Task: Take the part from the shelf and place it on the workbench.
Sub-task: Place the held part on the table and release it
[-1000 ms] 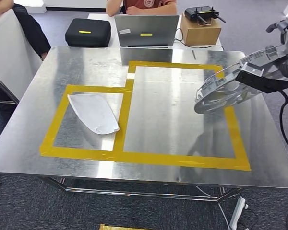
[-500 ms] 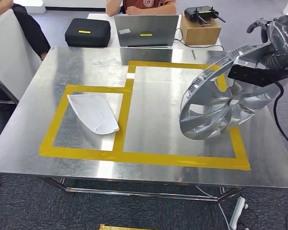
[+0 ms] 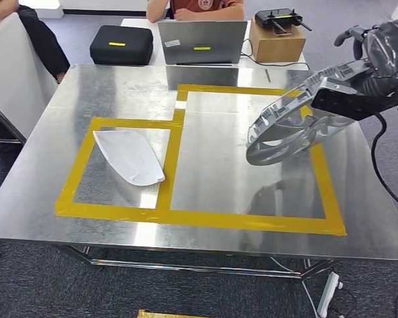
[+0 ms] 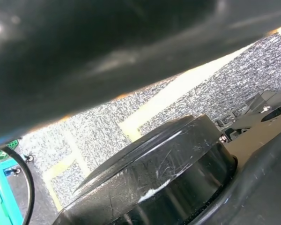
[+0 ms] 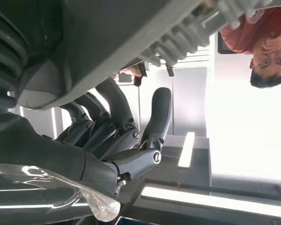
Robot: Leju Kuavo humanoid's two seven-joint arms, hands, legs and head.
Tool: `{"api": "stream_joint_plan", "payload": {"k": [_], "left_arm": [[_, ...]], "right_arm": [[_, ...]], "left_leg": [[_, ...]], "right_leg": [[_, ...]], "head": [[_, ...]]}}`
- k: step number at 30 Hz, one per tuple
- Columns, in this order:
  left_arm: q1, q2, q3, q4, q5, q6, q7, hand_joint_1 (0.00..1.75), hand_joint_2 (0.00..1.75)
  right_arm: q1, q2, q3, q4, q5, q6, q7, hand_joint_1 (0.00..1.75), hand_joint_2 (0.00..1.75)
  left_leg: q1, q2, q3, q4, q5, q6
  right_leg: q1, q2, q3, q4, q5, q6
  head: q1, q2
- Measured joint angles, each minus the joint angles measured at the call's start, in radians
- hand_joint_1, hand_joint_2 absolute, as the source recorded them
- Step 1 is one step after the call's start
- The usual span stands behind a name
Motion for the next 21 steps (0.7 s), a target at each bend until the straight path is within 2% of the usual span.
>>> {"api": "stream_joint_plan", "payload": {"k": [21], "left_arm": [[-0.001, 0.001, 0.0, 0.0, -0.002, 0.001, 0.0, 0.0, 0.0]], "right_arm": [[-0.034, 0.031, 0.046, -0.044, -0.008, 0.018, 0.002, 1.75, 1.75]], "left_leg": [[0.0, 0.0, 0.0, 0.0, 0.0, 0.0]], "right_leg": [[0.0, 0.0, 0.0, 0.0, 0.0, 0.0]], "head": [[0.0, 0.0]]}}
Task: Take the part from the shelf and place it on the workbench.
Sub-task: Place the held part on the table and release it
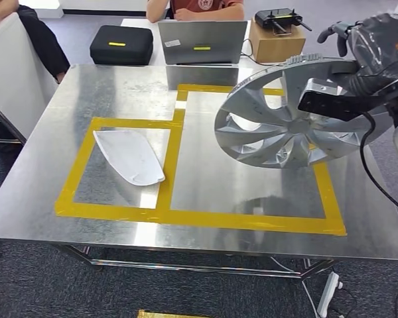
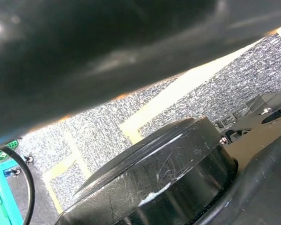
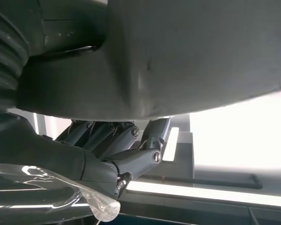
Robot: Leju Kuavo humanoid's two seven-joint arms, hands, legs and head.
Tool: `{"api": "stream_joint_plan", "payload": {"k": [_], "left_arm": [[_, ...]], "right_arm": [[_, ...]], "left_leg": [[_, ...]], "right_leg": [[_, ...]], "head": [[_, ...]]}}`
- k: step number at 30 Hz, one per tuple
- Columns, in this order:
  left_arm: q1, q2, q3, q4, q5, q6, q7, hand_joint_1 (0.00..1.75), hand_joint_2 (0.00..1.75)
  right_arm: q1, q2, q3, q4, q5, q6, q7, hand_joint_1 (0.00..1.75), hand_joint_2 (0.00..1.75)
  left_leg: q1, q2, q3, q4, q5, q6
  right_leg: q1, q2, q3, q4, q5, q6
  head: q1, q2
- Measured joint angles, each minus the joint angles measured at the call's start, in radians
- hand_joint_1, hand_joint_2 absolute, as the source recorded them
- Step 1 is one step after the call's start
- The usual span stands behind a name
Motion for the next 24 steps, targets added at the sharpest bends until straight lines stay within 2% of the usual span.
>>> {"api": "stream_joint_plan", "payload": {"k": [24], "left_arm": [[0.0, 0.001, 0.0, 0.0, 0.0, -0.009, -0.005, 0.0, 0.0]], "right_arm": [[-0.013, 0.011, 0.083, -0.027, -0.039, 0.036, 0.005, 1.75, 1.75]], "left_leg": [[0.0, 0.0, 0.0, 0.0, 0.0, 0.0]], "right_leg": [[0.0, 0.0, -0.001, 0.0, 0.0, 0.0]], "head": [[0.0, 0.0]]}}
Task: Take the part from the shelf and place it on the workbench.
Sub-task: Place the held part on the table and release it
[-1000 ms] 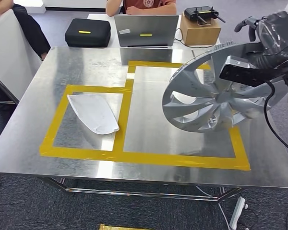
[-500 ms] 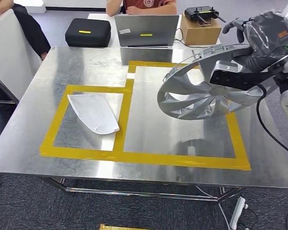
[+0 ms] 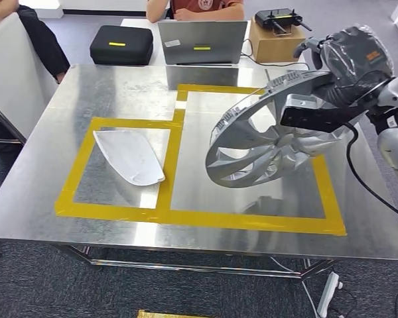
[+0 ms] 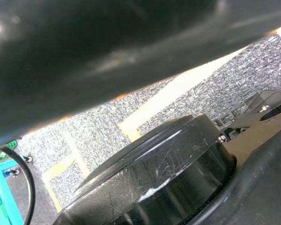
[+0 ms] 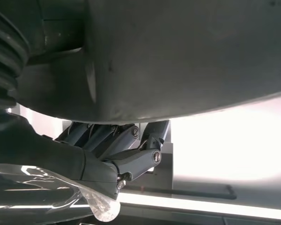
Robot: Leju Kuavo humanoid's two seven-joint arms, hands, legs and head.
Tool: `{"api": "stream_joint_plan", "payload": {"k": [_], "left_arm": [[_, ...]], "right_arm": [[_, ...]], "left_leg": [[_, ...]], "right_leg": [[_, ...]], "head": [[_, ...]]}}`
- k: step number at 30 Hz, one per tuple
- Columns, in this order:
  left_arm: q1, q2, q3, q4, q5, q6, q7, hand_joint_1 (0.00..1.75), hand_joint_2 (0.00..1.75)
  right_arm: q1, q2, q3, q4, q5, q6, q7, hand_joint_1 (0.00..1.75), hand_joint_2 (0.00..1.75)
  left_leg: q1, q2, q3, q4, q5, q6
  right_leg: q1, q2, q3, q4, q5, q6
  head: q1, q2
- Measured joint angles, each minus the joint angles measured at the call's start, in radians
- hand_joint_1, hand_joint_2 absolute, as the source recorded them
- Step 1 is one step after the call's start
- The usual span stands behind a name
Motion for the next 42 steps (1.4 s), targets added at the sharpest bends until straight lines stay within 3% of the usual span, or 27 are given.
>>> {"api": "stream_joint_plan", "payload": {"k": [35, 39, 42], "left_arm": [[0.0, 0.005, 0.0, 0.0, -0.001, -0.004, -0.008, 0.0, 0.0], [0.001, 0.005, 0.0, 0.0, -0.001, -0.01, -0.008, 0.0, 1.75], [0.001, 0.006, 0.0, 0.0, -0.001, -0.02, -0.008, 0.0, 1.75]], "right_arm": [[0.067, -0.027, 0.013, 0.0, -0.014, -0.002, 0.008, 1.75, 1.75], [0.069, -0.03, 0.012, 0.0, -0.013, -0.005, 0.007, 0.0, 0.0], [0.07, -0.03, 0.012, 0.0, -0.01, -0.008, 0.007, 0.0, 0.0]], "left_leg": [[0.0, 0.0, 0.0, 0.0, 0.0, 0.0], [0.0, 0.0, 0.0, 0.0, 0.0, 0.0], [0.0, 0.0, 0.0, 0.0, 0.0, 0.0]], "right_leg": [[0.0, 0.0, -0.001, 0.0, 0.0, 0.0], [0.0, 0.0, -0.001, 0.0, 0.0, 0.0], [0.0, 0.0, -0.001, 0.0, 0.0, 0.0]], "head": [[0.0, 0.0], [0.0, 0.0], [0.0, 0.0]]}}
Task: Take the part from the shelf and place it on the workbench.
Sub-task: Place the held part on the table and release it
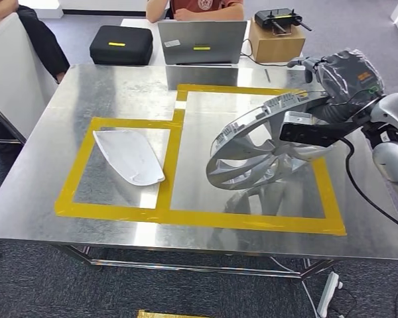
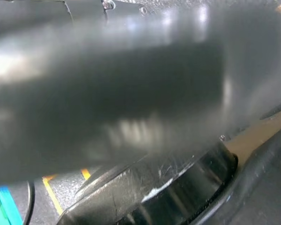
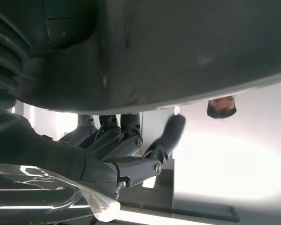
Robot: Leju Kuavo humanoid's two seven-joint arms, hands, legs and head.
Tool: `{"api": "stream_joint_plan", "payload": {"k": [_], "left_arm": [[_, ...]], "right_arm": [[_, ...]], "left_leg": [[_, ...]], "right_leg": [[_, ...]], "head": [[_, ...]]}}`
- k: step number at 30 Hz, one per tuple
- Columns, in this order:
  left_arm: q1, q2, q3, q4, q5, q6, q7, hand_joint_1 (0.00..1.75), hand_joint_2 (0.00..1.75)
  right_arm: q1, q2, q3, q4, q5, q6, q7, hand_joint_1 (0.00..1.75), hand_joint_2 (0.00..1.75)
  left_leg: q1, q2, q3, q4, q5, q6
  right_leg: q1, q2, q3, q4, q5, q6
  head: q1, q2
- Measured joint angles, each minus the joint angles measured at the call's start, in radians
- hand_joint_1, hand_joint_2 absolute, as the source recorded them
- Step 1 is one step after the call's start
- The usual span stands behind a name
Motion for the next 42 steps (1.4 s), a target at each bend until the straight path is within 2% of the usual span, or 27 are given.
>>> {"api": "stream_joint_plan", "payload": {"k": [5, 9, 20, 24, 35, 38, 42], "left_arm": [[0.0, 0.001, 0.0, 0.0, 0.0, -0.006, -0.003, 0.0, 1.75], [0.001, 0.001, 0.0, 0.0, 0.0, -0.006, -0.003, 0.0, 0.0], [0.004, 0.004, 0.0, 0.0, -0.003, -0.005, -0.003, 0.0, 0.0], [0.006, 0.008, 0.0, 0.001, -0.001, -0.007, -0.003, 0.0, 0.0], [0.013, 0.018, 0.0, 0.002, 0.01, -0.007, -0.003, 0.0, 0.0], [0.014, 0.021, 0.0, 0.002, 0.011, -0.007, -0.004, 0.0, 0.0], [0.015, 0.024, 0.0, 0.002, 0.017, -0.01, -0.006, 0.0, 0.0]], "right_arm": [[0.005, -0.005, -0.002, 0.0, 0.003, -0.003, -0.002, 0.0, 0.0], [0.007, -0.01, -0.003, 0.0, 0.004, -0.003, -0.003, 0.0, 0.0], [0.006, -0.026, -0.021, 0.002, 0.047, -0.025, -0.011, 0.0, 0.0], [-0.021, -0.041, -0.025, 0.013, 0.058, -0.007, -0.003, 0.0, 1.75], [-0.069, -0.097, -0.047, 0.046, -0.003, 0.06, 0.014, 0.0, 1.75], [-0.088, -0.107, -0.048, 0.051, -0.044, 0.115, 0.011, 0.0, 1.75], [-0.157, -0.122, -0.029, 0.064, -0.137, 0.234, 0.012, 0.0, 1.75]], "left_leg": [[0.0, 0.0, 0.0, 0.0, 0.0, 0.0], [0.0, 0.0, 0.0, 0.0, 0.0, 0.0], [0.0, 0.0, 0.0, 0.0, 0.0, 0.0], [0.0, 0.0, 0.0, 0.0, 0.0, 0.0], [-0.001, 0.0, 0.0, 0.0, 0.0, 0.0], [-0.001, 0.0, -0.001, 0.0, 0.0, 0.0], [-0.001, 0.0, -0.001, 0.0, 0.0, 0.0]], "right_leg": [[0.0, 0.0, 0.0, 0.0, 0.0, 0.0], [0.0, 0.0, 0.0, 0.0, 0.0, 0.0], [0.0, 0.0, 0.0, 0.0, 0.0, 0.0], [0.0, 0.0, 0.0, 0.0, 0.0, 0.0], [0.0, 0.0, 0.0, 0.0, 0.0, 0.0], [0.0, 0.0, 0.0, 0.0, 0.0, 0.0], [-0.001, 0.0, -0.001, 0.0, 0.0, 0.0]], "head": [[0.0, 0.0], [0.0, 0.0], [0.0, 0.0], [0.0, 0.0], [0.0, 0.0], [0.0, 0.0], [0.0, 0.0]]}}
